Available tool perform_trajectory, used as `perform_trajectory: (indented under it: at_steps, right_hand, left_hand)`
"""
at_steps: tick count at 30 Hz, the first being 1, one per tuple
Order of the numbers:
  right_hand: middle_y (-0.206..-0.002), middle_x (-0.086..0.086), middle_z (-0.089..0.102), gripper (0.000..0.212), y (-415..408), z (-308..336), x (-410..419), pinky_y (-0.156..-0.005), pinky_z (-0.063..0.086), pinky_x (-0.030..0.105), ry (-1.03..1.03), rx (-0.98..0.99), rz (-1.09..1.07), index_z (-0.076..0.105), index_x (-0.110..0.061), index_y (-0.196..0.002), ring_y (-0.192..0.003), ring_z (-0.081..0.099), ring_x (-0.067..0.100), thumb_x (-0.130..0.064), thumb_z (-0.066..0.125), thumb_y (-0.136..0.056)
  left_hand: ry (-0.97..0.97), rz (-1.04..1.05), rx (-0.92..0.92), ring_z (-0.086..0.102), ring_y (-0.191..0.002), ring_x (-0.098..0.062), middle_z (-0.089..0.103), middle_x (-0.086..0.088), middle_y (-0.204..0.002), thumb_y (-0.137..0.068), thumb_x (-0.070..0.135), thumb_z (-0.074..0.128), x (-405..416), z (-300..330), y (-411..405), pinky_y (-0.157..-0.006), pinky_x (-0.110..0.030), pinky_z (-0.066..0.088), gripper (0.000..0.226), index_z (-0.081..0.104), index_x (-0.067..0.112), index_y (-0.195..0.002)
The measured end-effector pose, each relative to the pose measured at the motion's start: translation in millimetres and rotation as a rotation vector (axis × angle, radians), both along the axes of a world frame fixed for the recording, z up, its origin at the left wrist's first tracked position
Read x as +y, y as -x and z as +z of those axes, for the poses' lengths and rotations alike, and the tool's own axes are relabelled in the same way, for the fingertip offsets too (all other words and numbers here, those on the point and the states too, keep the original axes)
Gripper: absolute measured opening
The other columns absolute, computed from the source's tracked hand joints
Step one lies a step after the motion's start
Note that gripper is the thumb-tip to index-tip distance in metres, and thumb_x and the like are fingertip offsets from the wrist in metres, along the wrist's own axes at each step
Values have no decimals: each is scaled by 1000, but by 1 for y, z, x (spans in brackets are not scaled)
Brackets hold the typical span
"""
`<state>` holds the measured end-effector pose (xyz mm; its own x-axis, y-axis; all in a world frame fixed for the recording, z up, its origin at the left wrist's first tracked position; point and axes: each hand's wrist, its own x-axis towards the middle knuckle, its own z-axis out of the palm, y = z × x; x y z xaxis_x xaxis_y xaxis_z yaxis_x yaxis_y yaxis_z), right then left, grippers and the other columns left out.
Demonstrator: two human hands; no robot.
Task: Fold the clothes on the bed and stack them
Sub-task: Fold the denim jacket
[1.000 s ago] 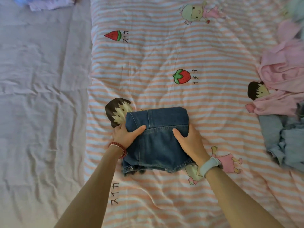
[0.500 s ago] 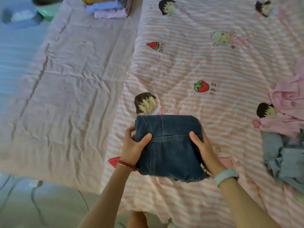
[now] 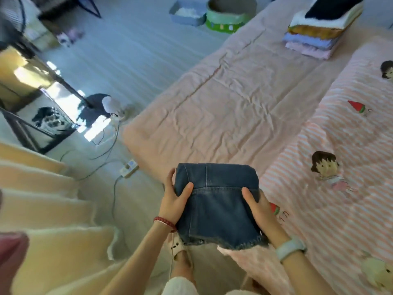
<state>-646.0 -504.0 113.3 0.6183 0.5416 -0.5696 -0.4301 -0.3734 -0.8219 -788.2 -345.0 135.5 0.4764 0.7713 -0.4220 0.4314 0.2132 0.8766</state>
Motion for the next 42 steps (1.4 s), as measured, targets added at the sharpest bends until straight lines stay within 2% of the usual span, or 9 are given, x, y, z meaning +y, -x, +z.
perform_trajectory:
  at_steps: [3,7,10,15,22,26,30,37,42]
  right_hand:
    - [-100,-6,60,24,48,1,88,-61,45,11,22,-14,60,52,-18,-104,-85,57,0,-39,50,-91]
    - [-116,8,60,40,105,13,192,-92,47,39,21,40,147,52,-9,-119,-106,57,22,-39,43,-95]
    - [-121,10,58,40,127,27,256,-100,42,46,5,27,212,50,-7,-123,-112,54,25,-36,40,-97]
    - [-100,1,59,31,129,48,355,-74,46,24,-18,-149,305,51,-8,-106,-92,56,11,-36,42,-96]
    - [-85,-4,56,18,112,45,494,-66,44,15,-39,-251,334,49,-18,-82,-79,53,5,-28,45,-96]
    - [-91,-2,58,15,81,43,599,-77,42,28,-13,-187,302,52,-19,-86,-85,55,11,-28,45,-96]
    - [-100,1,60,20,54,51,676,-80,44,31,8,-136,277,53,-14,-100,-95,57,17,-31,44,-96]
    - [-90,-6,57,17,4,61,757,-65,40,20,1,-127,164,51,-21,-87,-84,54,7,-34,44,-96]
    - [-89,-11,56,24,-53,52,802,-52,38,2,14,-189,16,52,-13,-99,-79,50,-5,-36,43,-96]
  left_hand:
    - [-55,76,-12,46,-116,-8,41,10,-133,-89,29,58,68,6,61,-97,-27,40,60,26,32,-139]
    - [-105,176,12,47,-111,-6,45,17,-124,-90,29,57,157,17,127,-93,-23,39,53,30,39,-135]
    - [-144,234,37,45,-111,-5,44,14,-126,-90,30,56,211,27,155,-90,-20,35,55,30,34,-138]
    - [-180,330,7,46,-107,-5,46,15,-121,-89,30,57,293,35,167,-90,-21,36,55,31,33,-138]
    - [-161,429,-24,50,-97,0,49,24,-108,-88,35,58,416,23,155,-87,-20,37,53,33,40,-134]
    - [-178,421,14,47,-100,-4,47,14,-114,-89,32,58,524,27,122,-81,-13,36,52,34,35,-134]
    - [-200,387,16,48,-107,-10,48,11,-117,-88,31,59,608,38,94,-91,-23,36,50,35,35,-132]
    - [-259,239,16,43,-111,-3,44,16,-123,-90,30,57,711,53,34,-88,-13,34,52,34,31,-136]
    - [-278,78,23,43,-110,-6,44,16,-118,-87,38,59,785,49,-44,-93,-23,34,55,34,35,-136]
